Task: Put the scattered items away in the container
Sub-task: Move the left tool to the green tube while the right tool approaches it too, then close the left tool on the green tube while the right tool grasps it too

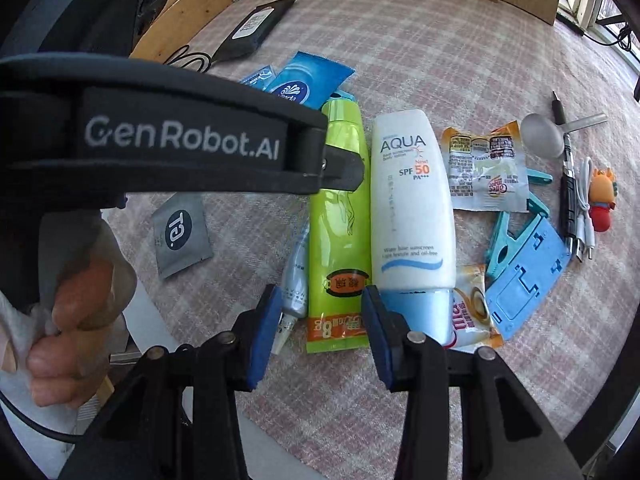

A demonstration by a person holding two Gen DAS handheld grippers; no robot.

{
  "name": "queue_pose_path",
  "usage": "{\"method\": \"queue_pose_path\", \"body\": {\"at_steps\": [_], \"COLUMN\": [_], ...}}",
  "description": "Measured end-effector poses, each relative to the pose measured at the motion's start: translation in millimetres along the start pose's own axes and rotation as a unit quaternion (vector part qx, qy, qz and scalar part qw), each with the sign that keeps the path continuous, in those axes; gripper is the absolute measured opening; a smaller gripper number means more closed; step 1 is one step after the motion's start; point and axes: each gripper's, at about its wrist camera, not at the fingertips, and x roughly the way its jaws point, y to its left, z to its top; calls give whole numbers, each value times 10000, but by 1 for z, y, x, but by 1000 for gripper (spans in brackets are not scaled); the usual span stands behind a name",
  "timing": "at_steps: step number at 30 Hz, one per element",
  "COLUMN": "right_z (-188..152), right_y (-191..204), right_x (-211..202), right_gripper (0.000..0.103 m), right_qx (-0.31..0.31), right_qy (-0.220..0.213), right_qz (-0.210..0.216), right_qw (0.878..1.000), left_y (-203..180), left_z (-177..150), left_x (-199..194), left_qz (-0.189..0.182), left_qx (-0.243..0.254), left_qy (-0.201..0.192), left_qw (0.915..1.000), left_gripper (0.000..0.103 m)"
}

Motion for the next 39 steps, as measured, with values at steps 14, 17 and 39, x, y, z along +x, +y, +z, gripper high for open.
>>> {"method": "queue_pose_path", "body": {"at_steps": [14, 17, 39], "right_z": [-2, -2, 0], "right_y": [-27, -33, -28], "right_x": [0, 1, -47], "right_gripper": [26, 20, 8], "right_qx": [512, 486, 485], "right_qy": [87, 95, -633], "right_qz": [45, -220, -92], "right_qw": [9986, 9985, 9968], "left_y": [-16, -18, -31], "left_z": [1, 6, 8], "left_x": [20, 23, -21], "left_qz": [-3, -51, -246], "left_qx": [207, 187, 224], "left_qy": [217, 250, -179], "left_qw": [9995, 9995, 9993], "left_gripper": [21, 21, 21]}}
